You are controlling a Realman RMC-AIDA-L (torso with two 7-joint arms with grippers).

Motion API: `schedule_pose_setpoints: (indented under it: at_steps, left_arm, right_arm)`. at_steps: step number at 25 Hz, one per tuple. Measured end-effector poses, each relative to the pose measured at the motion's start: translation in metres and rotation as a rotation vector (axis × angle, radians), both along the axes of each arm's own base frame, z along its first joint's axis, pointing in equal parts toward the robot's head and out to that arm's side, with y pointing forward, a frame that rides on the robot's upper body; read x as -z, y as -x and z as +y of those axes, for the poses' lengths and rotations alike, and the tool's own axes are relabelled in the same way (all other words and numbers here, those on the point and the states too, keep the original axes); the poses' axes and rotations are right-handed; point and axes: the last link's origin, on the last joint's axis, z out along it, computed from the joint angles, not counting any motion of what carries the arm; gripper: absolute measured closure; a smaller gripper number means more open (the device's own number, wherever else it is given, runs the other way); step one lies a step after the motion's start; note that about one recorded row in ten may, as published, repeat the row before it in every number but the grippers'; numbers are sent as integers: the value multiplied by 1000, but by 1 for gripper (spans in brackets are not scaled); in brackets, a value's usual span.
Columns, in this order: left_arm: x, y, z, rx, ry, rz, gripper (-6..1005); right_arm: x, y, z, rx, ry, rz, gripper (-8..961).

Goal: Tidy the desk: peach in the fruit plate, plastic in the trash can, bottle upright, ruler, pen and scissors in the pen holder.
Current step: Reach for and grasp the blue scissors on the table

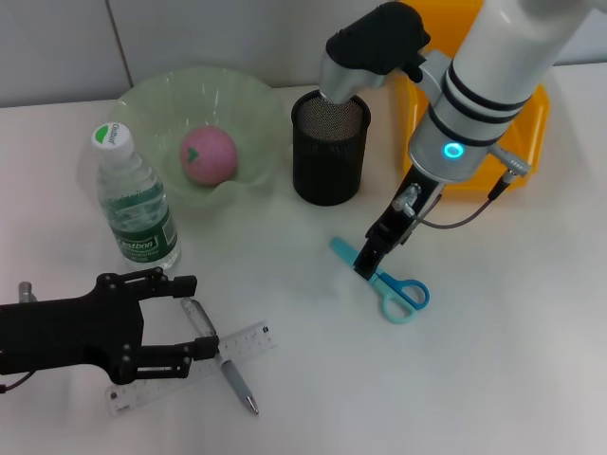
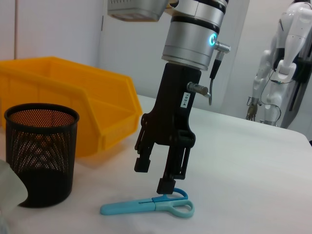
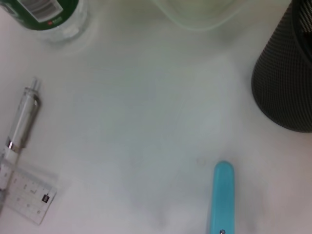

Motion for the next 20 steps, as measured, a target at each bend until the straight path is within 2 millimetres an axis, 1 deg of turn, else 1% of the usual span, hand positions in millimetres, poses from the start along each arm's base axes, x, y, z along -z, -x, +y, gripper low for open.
schedule_pose_setpoints:
  at_steps: [9,20]
  left_arm:
    - [0,0,0,1,1,2,170]
    - [0,0,0,0,1,2,171]
  right_arm:
    - [11,-6,-4,13,10,-11,185]
    - [17,-8,-7,14,18,-20,184]
